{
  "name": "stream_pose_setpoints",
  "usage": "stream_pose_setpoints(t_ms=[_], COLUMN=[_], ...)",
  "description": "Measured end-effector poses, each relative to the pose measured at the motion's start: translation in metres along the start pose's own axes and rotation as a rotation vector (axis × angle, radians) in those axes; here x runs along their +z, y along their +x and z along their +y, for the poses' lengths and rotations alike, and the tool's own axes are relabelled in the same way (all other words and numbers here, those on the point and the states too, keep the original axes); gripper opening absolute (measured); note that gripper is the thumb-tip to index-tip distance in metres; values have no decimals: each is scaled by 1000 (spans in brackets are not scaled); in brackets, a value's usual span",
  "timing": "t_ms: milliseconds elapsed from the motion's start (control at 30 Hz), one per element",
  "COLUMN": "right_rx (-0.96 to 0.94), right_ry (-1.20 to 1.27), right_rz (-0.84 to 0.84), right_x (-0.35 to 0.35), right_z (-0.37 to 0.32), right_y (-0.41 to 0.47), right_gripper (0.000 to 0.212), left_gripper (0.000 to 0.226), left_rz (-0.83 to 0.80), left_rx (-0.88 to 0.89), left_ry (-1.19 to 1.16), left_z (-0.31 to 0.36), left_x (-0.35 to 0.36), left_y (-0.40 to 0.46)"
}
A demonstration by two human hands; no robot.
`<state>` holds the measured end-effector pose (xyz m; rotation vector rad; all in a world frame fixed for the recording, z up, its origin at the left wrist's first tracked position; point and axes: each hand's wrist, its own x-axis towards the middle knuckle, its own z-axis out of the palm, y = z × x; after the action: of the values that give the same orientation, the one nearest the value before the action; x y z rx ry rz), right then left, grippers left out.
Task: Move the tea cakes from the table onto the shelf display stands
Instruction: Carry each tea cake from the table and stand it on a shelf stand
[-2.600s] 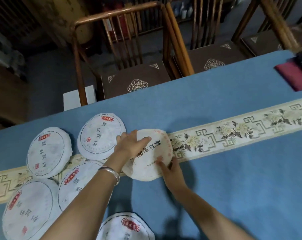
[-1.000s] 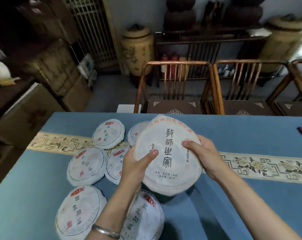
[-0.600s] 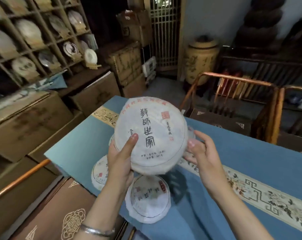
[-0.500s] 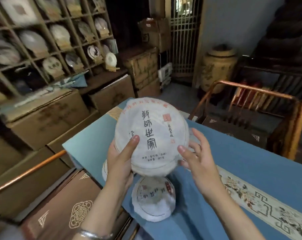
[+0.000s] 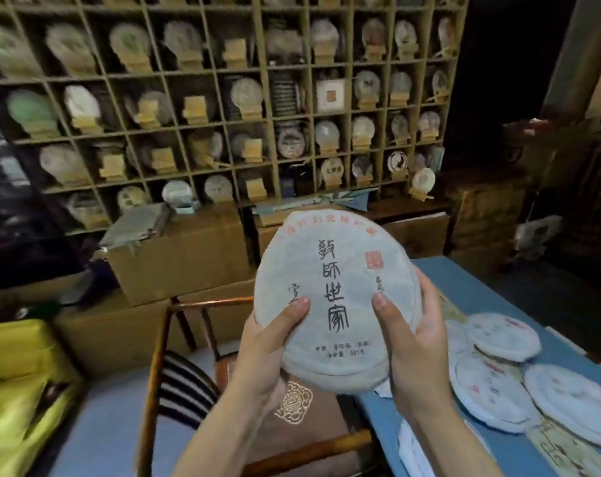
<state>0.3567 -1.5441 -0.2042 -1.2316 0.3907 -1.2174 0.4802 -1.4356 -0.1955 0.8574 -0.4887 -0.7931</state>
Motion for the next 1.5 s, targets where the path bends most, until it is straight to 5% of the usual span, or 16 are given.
stream_pose_setpoints(t_ms=[233,367,567,733,867,1200,1500], right_rx=[22,90,169,218,234,298,213], right_ry=[115,211,370,422,442,509,392], right_rz=[-209,-355,-399,-365,-383,-497,-701], right_x=[143,245,380,461,513,614,703], right_z=[10,19,37,51,60,107,163], right_y=[-41,-91,-164,-197,-212,-210,-111], right_gripper=[63,46,50,55,57,54,50], left_gripper=[50,44,52,94,102,101,87], left_rz=[93,197,352,694,621,578,630], left_rx=[234,344,444,476,513,748,939], left_ry=[70,122,288,616,561,330,314], left_z=[106,176,267,319,333,369,428], left_x=[-92,-169,-266,-325,-351,-413,-496], left_y=[-61,-110,-173,-221,-242,-181,-52])
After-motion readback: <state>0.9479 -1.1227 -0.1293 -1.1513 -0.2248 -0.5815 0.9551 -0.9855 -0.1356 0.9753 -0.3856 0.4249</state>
